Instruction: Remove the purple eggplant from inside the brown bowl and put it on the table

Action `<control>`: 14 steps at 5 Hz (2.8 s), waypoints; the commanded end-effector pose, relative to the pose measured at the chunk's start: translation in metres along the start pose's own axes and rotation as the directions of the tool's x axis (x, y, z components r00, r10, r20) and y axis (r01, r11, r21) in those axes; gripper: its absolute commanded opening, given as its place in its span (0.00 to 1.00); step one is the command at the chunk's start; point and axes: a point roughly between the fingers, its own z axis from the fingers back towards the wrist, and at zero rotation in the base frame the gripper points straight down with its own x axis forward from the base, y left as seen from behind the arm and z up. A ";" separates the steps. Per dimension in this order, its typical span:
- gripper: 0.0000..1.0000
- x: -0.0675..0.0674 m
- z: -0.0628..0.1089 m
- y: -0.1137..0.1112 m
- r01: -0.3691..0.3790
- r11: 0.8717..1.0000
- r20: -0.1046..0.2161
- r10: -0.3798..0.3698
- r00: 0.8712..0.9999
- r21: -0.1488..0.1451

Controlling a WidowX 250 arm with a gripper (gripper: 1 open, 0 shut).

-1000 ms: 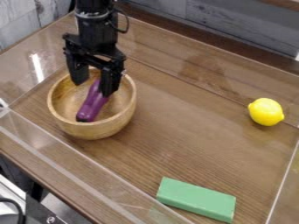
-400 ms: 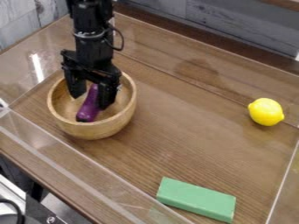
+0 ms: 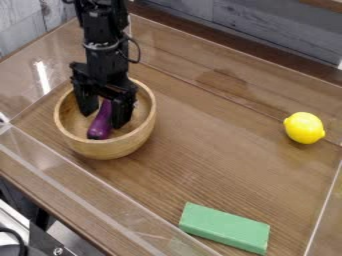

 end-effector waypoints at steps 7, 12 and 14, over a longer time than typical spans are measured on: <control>1.00 0.007 0.001 0.009 -0.042 0.999 0.059 0.044 0.997 -0.027; 0.00 0.008 0.062 -0.009 -0.092 0.993 0.113 0.100 0.989 -0.070; 0.00 0.008 0.082 -0.052 -0.066 0.992 0.131 0.080 0.988 -0.110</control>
